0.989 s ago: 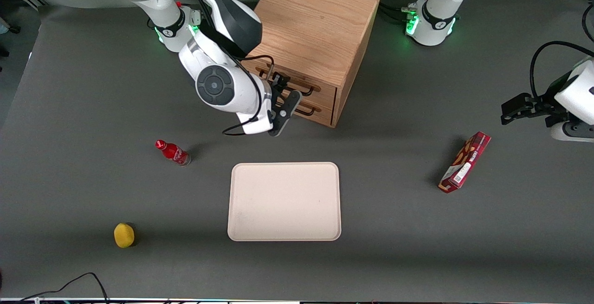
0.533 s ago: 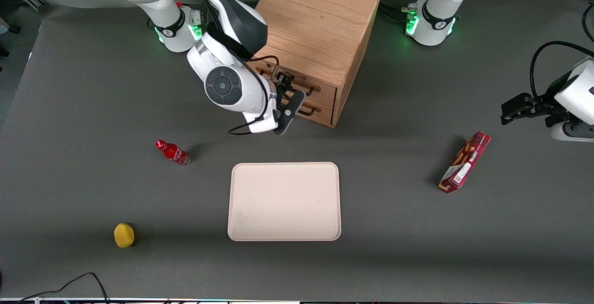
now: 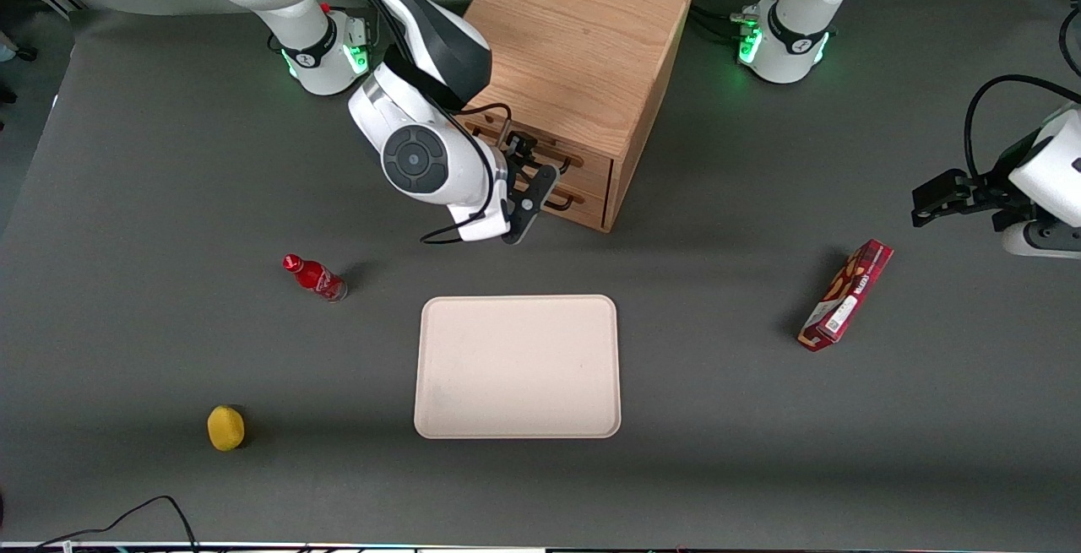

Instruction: Open upper drawer

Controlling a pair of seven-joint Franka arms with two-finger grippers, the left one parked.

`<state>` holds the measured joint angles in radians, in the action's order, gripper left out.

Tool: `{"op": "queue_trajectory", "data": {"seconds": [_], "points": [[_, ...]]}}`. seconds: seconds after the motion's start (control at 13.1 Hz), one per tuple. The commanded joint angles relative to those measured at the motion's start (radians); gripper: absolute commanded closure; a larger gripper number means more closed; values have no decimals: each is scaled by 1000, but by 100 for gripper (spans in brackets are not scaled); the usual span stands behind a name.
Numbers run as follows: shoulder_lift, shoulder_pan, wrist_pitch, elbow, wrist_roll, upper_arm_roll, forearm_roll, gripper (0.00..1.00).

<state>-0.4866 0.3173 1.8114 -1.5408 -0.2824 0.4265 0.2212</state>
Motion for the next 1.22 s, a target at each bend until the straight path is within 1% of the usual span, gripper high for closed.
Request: {"op": "queue_trajectory", "data": {"seconds": [0.0, 0.15, 0.23, 0.61, 0.99, 1.14], "points": [[-20, -9, 23, 8, -24, -12, 1, 0], [-33, -17, 23, 40, -37, -18, -43, 0], [-44, -21, 22, 56, -46, -22, -51, 0], [-96, -20, 16, 137, -103, -121, -53, 0], [-155, -20, -24, 238, -139, -172, -54, 0], [-181, -20, -69, 301, -156, -199, -49, 0]]}}
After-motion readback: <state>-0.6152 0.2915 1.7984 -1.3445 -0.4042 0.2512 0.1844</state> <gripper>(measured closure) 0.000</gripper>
